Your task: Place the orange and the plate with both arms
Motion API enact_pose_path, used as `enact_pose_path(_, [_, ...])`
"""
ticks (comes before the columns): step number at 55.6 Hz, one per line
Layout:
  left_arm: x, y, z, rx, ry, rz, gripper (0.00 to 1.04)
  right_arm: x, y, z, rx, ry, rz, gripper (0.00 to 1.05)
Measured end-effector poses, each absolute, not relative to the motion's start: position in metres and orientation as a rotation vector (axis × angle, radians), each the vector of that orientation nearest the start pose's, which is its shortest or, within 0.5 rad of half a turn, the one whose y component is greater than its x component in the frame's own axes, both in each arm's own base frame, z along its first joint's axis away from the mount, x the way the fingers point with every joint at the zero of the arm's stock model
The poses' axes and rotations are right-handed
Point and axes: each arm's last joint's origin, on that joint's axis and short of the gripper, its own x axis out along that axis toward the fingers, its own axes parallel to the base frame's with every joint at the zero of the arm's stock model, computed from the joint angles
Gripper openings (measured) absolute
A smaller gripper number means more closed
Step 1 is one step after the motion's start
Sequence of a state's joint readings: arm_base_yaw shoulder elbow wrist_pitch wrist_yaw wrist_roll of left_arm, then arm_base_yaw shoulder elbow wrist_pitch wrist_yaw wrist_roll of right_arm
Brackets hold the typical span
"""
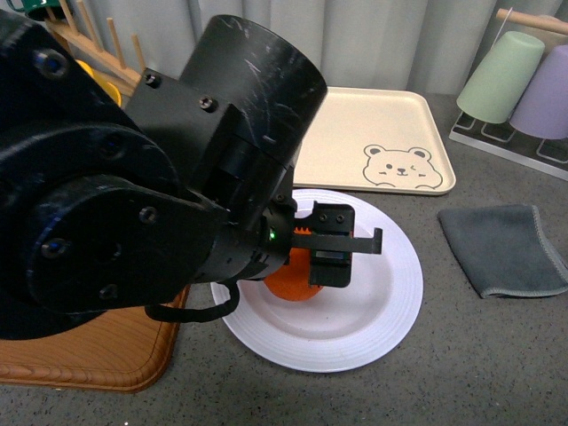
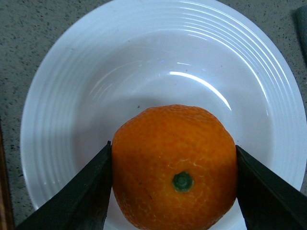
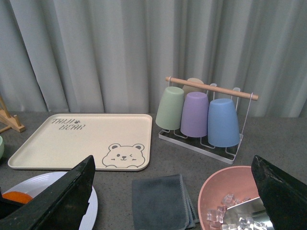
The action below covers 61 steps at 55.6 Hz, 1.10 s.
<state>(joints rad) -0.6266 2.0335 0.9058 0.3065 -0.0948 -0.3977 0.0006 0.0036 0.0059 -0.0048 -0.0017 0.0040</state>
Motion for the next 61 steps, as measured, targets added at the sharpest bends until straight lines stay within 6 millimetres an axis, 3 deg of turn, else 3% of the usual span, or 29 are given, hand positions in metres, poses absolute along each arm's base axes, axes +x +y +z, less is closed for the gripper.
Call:
enact_pose_path(11, [0.297, -0.221, 0.067, -0.077, 0.867, -0.318, 0.67, 0.098, 0.0, 0.165, 0.004, 0.002, 0.002, 0.96])
enact_pose_path(23, [0.296, -0.225, 0.067, -0.069, 0.861, -0.313, 0.99, 0.098, 0.0, 0.165, 0.004, 0.002, 0.002, 0.96])
enact_pose_path(35, [0.296, -0.223, 0.072, -0.086, 0.856, -0.292, 0.98, 0.098, 0.0, 0.165, 0.004, 0.002, 0.002, 0.96])
enact_pose_path(49, [0.297, -0.201, 0.119, -0.122, 0.725, -0.24, 0.98, 0.098, 0.0, 0.165, 0.004, 0.002, 0.002, 0.96])
enact_pose_path(61, [0.277, -0.147, 0.163, -0.172, 0.604, -0.149, 0.98, 0.098, 0.0, 0.165, 0.004, 0.002, 0.002, 0.96])
